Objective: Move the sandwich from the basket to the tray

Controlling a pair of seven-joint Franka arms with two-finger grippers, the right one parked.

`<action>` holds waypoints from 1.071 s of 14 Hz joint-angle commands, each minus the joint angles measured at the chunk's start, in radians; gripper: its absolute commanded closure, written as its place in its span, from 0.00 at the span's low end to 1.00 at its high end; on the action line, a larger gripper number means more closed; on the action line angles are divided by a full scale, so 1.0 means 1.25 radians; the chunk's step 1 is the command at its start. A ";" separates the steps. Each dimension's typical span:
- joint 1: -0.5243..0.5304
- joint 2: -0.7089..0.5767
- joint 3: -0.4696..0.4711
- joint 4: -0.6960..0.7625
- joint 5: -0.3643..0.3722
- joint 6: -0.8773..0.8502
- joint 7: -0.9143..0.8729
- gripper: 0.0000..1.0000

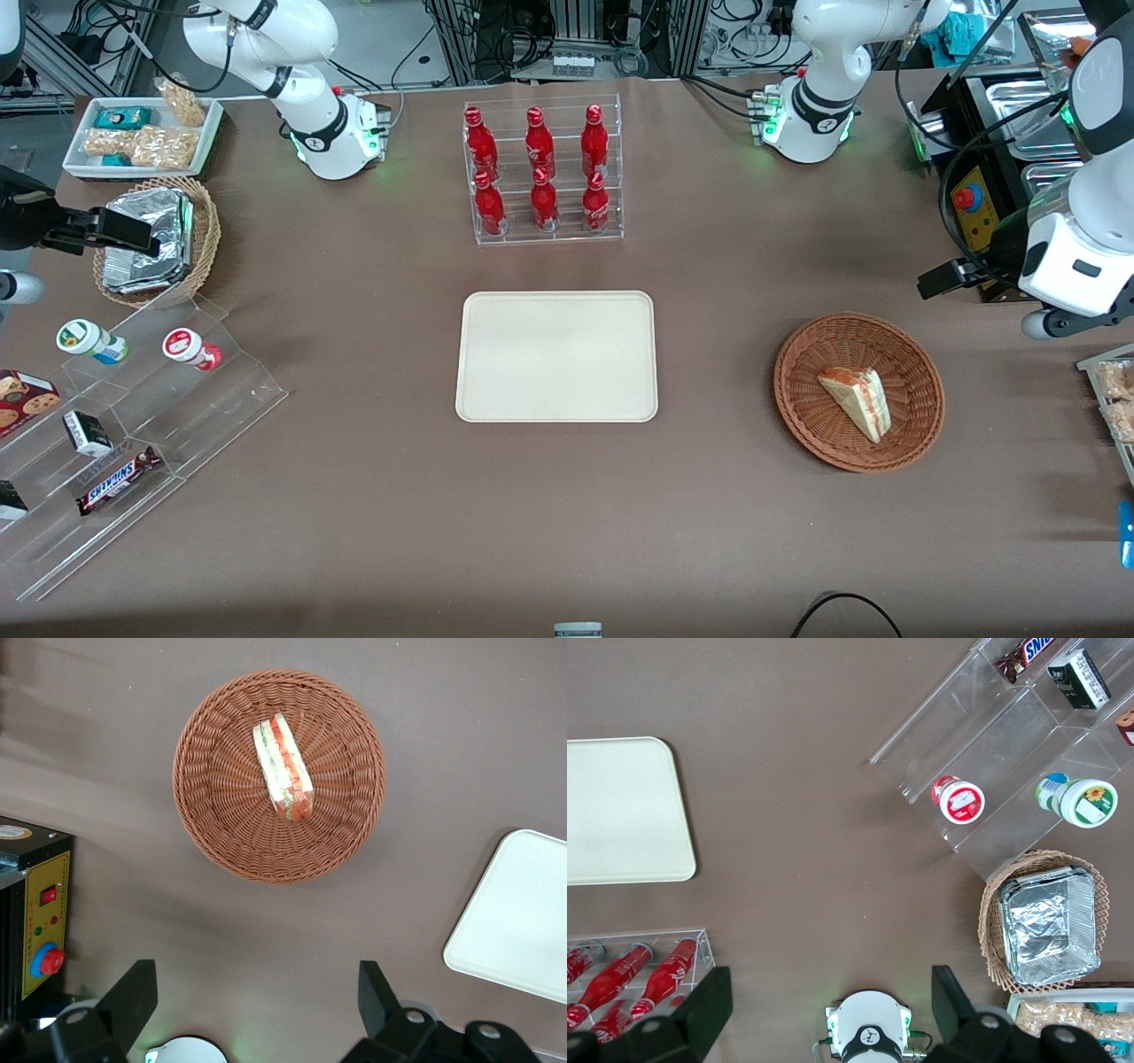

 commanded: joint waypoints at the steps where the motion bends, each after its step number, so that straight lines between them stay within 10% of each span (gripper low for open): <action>1: 0.003 0.007 -0.003 0.017 0.005 -0.001 -0.001 0.00; 15: 0.013 0.033 -0.003 0.008 -0.003 -0.010 -0.008 0.00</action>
